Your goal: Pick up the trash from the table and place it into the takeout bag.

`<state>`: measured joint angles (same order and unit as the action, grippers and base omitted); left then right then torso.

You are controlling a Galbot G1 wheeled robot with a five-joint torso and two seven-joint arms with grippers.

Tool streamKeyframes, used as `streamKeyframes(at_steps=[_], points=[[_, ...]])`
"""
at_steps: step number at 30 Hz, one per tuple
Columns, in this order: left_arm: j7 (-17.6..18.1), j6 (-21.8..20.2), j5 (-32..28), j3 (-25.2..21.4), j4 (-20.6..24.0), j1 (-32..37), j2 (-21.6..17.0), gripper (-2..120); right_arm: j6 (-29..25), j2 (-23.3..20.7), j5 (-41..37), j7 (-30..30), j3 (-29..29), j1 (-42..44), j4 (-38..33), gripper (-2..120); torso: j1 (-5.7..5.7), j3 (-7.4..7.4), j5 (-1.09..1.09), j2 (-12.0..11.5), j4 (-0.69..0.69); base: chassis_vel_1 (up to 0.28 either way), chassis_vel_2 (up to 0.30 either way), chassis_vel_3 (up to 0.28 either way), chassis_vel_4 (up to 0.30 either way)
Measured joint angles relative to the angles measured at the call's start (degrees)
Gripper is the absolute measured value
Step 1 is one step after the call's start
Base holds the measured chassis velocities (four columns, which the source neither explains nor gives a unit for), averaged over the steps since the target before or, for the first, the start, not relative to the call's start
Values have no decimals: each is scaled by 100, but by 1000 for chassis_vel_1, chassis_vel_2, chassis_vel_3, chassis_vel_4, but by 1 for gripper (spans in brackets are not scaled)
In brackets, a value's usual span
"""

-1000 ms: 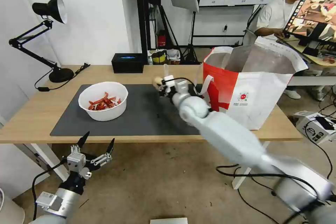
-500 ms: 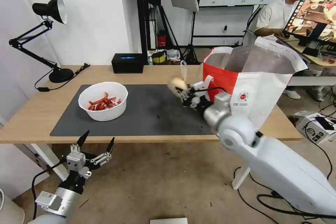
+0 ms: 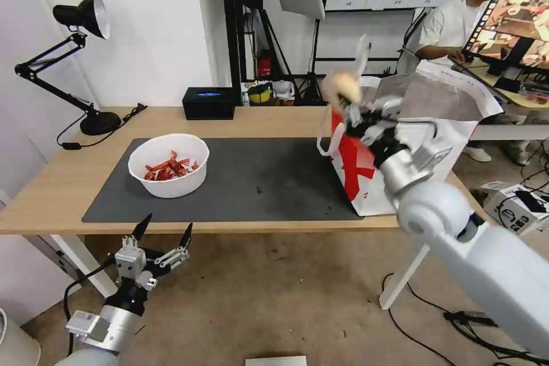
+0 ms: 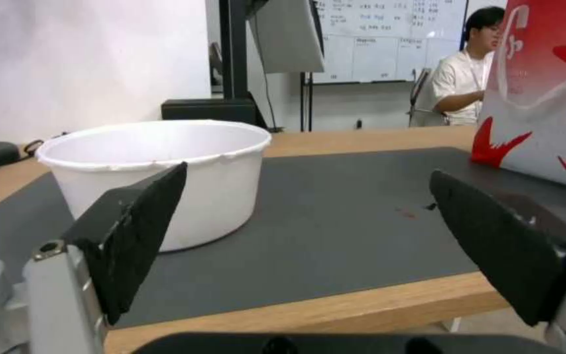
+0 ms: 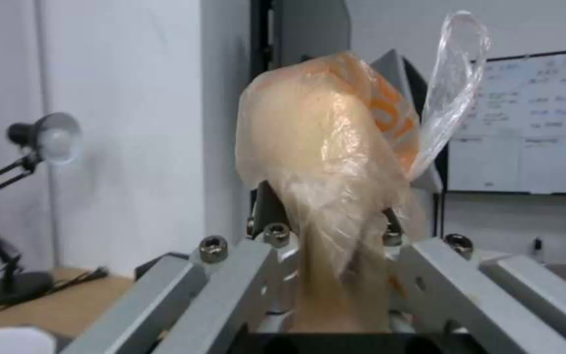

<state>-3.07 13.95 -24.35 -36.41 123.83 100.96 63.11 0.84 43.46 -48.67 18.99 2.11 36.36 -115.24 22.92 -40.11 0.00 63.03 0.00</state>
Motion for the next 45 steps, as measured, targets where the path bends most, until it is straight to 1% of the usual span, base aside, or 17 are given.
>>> streamKeyframes(at_steps=[5, 7, 8, 10, 12, 15, 17, 21, 25, 32, 34, 35, 37, 38, 40, 41, 45], points=[[3, -9, -25, -30, 27, 22, -10, 100, 216, -25, -69, 280, 2, -215, 162, 7, 0, 0, 0, 0, 0, 0, 0, 0, 0], [2, -10, -27, -56, 30, 42, -13, 100, 460, -42, -168, 476, 2, -308, 212, 7, 0, 0, 0, 0, 0, 0, 0, 0, 0], [2, -10, -27, -56, 30, 42, -13, 100, 460, -42, -168, 476, 2, -308, 212, 7, 0, 0, 0, 0, 0, 0, 0, 0, 0], [0, -9, -27, -63, 24, 45, -14, 100, 737, -63, -192, 698, 2, -346, 229, 7, 0, 0, -1, 0, 0, 0, 0, 0, 0], [0, -9, -26, -63, 20, 45, -13, 100, 785, -66, -192, 758, 1, -346, 233, 7, 0, 0, -1, 0, 1, 0, 0, 0, 0], [-2, -6, -20, -45, -4, 20, -4, 100, 977, -79, -231, 1043, 23, -325, 271, 7, 0, 0, 0, 0, 0, 0, 0, 0, 0], [-2, -5, -28, -45, -17, 5, 6, 100, 1005, -80, -282, 1089, 39, -323, 275, 7, 0, 0, 0, 0, 0, 0, 0, 0, 0], [-1, 3, -62, -66, -74, -21, 34, 100, 1175, -53, -532, 1302, 54, -342, 275, 7, 0, 0, 0, -1, 0, 0, 0, 0, 0], [-2, 10, -52, -49, -89, 1, 57, 100, 1466, 5, -590, 1615, 52, -320, 209, 7, 0, 0, 0, 0, 0, 0, 0, 0, 0], [-8, 16, -39, -42, -98, 7, 60, 100, 1522, 45, -597, 1643, 13, -349, 190, 7, 0, 0, -1, 0, 1, 0, 0, 0, 0], [-9, 16, -38, -47, -96, 11, 58, 100, 1519, 47, -596, 1646, 14, -348, 190, 9, 0, 0, 0, -1, 0, 0, 0, 0, 0], [-10, 17, -38, -58, -94, 15, 56, 100, 1505, 46, -597, 1646, 22, -336, 187, 12, 0, 0, -1, 0, 0, 0, 0, 0, 0], [-10, 19, -37, -76, -84, 22, 53, 100, 1485, 33, -595, 1621, 62, -296, 181, 22, 0, 0, 0, 0, 0, 0, 0, 0, 0], [-10, 19, -37, -76, -84, 22, 53, 100, 1485, 33, -595, 1621, 62, -296, 181, 22, 0, 0, 0, 0, 0, 0, 0, 0, 0], [-11, 20, -37, -83, -75, 21, 42, 100, 1475, 9, -581, 1596, 90, -281, 173, 32, 0, 0, 0, 0, 0, 0, 0, 0, 0], [-11, 20, -37, -83, -75, 21, 42, 100, 1475, 9, -581, 1596, 90, -281, 173, 32, 0, 0, 0, 0, 0, 0, 0, 0, 0], [-11, 19, -41, -83, -74, -11, 18, 100, 1473, -2, -544, 1591, 96, -282, 162, 52, 0, 0, 0, 0, 0, 0, 0, 0, 0]])
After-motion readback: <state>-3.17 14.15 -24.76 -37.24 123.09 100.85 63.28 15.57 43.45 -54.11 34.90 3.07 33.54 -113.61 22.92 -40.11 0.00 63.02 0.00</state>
